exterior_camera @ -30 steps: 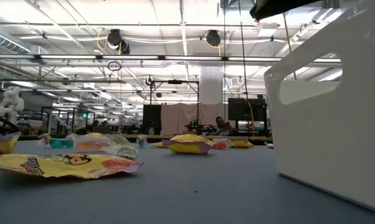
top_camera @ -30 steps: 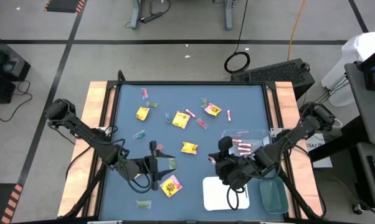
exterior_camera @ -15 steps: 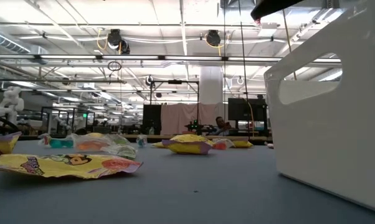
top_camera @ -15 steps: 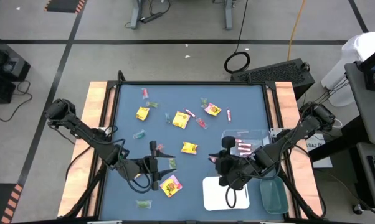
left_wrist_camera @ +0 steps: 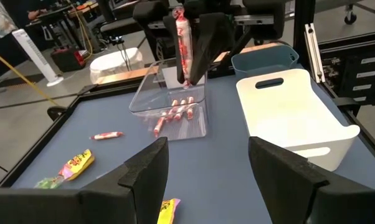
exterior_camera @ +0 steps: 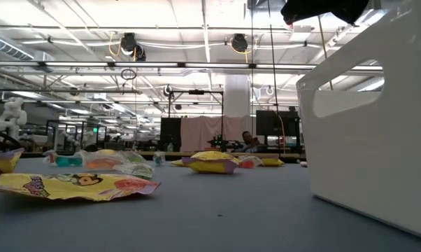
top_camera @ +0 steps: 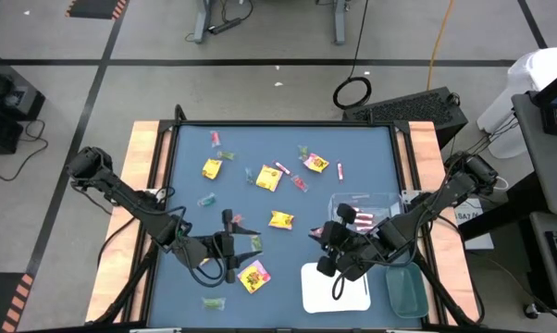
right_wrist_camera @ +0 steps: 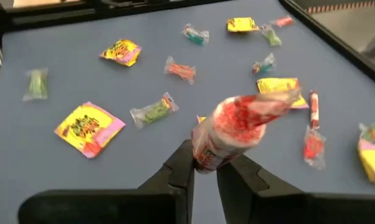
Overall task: Sort candy
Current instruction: Put the transparent candy roll into the transparent bin
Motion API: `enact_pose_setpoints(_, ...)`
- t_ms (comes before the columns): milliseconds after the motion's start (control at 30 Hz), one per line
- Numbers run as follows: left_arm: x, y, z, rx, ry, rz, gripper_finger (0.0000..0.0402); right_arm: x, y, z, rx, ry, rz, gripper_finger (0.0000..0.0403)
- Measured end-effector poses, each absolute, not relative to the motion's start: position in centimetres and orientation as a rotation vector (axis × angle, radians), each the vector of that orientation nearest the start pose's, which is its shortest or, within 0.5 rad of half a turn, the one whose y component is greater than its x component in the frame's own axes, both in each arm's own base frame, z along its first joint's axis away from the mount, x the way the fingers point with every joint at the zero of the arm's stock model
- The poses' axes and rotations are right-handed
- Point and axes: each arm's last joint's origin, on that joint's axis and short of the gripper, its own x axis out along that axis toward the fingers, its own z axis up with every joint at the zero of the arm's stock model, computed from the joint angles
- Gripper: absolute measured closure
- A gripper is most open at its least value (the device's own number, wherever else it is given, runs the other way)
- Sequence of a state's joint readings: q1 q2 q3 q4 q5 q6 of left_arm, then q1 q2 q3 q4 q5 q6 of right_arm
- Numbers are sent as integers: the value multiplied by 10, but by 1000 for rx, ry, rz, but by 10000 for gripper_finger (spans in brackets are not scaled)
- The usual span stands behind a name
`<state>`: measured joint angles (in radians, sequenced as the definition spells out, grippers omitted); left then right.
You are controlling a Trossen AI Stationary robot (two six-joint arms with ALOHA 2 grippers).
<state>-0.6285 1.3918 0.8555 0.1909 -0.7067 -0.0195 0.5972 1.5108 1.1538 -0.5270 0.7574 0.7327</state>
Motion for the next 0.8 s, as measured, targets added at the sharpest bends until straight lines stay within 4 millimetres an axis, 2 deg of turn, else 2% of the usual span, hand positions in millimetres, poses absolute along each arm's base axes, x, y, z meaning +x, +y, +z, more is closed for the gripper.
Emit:
enact_pose_setpoints(100,253,-160,259,202,271,79,175,268,158,269,158,581,-385,357)
enact_pose_setpoints(267,255,-157,259,201,272,90,175,264,155,265,64,641,-389,357)
enact_pose_setpoints(600,261,-146,258,198,287,133,175,226,122,264,-36,898,-591,357)
enact_pose_setpoints(800,262,-145,257,187,296,99,175,211,114,262,-72,1055,-634,357)
